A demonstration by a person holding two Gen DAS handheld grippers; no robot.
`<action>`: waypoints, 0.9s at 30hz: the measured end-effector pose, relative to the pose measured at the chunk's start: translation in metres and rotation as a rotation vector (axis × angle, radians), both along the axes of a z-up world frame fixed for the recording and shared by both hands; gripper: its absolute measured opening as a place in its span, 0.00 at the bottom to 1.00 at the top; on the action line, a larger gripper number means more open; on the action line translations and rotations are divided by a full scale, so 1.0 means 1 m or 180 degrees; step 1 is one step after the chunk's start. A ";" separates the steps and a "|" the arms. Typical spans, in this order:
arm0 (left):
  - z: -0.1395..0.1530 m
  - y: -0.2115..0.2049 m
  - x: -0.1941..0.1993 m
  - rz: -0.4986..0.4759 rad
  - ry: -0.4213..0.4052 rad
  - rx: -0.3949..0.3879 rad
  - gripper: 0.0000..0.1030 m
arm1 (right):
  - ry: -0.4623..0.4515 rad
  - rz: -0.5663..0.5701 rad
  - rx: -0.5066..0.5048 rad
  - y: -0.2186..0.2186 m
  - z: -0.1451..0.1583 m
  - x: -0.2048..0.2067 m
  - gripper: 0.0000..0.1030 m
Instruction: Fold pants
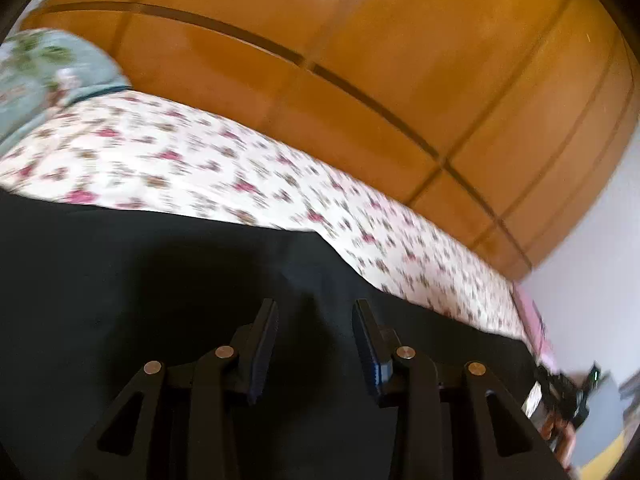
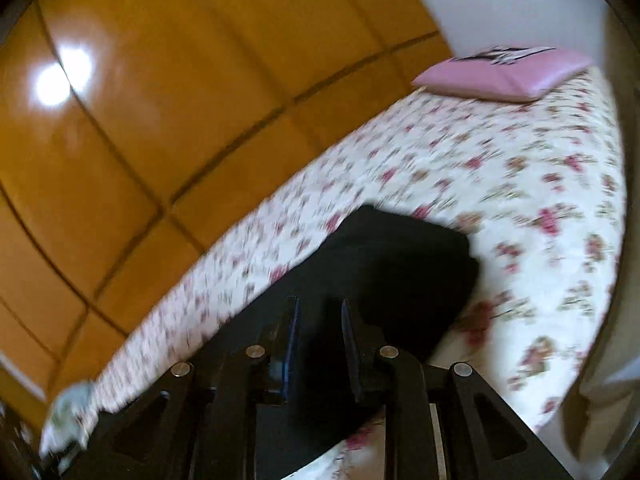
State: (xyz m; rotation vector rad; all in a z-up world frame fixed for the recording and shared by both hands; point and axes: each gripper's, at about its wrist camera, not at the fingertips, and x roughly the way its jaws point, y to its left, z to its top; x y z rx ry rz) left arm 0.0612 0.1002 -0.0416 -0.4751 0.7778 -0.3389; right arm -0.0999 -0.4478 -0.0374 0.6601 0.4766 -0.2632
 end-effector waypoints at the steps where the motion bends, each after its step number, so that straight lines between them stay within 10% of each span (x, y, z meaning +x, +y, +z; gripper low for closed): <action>1: -0.003 -0.005 0.005 -0.0034 0.0028 0.0067 0.38 | 0.0047 0.0053 0.0001 0.002 -0.004 0.008 0.23; 10: -0.023 0.006 0.014 0.0182 0.0261 0.0113 0.38 | 0.0480 -0.0167 -0.0139 0.001 -0.015 0.019 0.17; 19: -0.017 0.021 0.044 0.0343 0.0107 0.0161 0.42 | -0.0031 0.2107 -0.0284 0.184 0.024 0.100 0.26; 27: -0.030 0.055 0.023 0.0515 -0.0215 -0.0515 0.53 | 0.0292 0.3536 -0.0408 0.360 0.007 0.193 0.42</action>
